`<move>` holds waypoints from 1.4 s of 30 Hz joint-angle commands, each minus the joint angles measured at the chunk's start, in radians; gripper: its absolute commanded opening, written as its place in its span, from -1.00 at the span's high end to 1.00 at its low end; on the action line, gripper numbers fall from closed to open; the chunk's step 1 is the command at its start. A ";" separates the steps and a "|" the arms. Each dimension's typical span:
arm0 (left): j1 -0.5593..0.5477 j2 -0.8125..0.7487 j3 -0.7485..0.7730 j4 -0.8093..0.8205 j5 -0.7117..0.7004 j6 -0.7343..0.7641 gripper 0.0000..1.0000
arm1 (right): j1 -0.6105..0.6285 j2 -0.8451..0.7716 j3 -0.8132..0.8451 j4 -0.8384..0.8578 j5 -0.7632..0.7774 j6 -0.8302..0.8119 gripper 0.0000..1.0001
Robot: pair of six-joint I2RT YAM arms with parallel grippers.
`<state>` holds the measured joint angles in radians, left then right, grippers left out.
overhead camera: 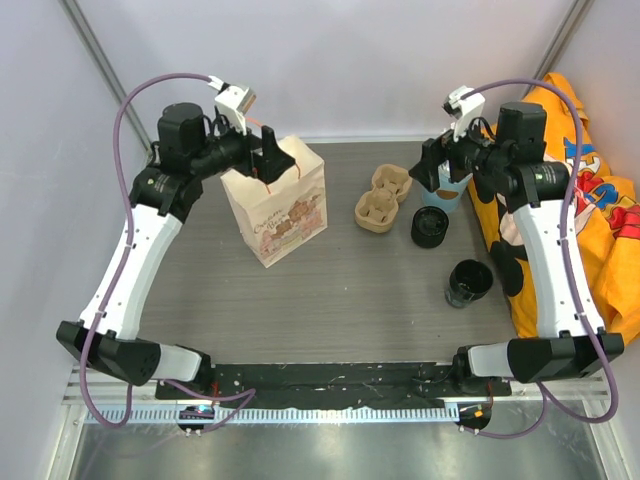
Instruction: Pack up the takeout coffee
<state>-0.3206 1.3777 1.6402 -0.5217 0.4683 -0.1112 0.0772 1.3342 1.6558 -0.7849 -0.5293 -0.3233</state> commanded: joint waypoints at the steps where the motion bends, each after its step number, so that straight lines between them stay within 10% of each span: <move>1: 0.012 -0.052 0.102 -0.066 0.018 0.090 -0.99 | 0.015 0.051 0.035 0.026 0.012 -0.029 -0.98; 13: 0.149 -0.040 0.129 -0.098 -0.185 0.275 -0.99 | 0.121 0.364 0.293 -0.239 0.147 -0.292 -0.99; 21: 0.268 0.116 0.138 -0.034 0.062 0.390 -0.99 | 0.137 0.618 0.525 -0.370 0.129 -0.358 -0.98; 42: 0.374 0.190 0.106 0.025 0.472 0.286 -0.99 | 0.168 0.804 0.470 -0.220 0.204 -0.408 -0.70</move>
<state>0.0525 1.6245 1.7603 -0.5259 0.8764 0.1871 0.2398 2.1181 2.1281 -1.1027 -0.3603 -0.7273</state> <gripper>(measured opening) 0.996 0.861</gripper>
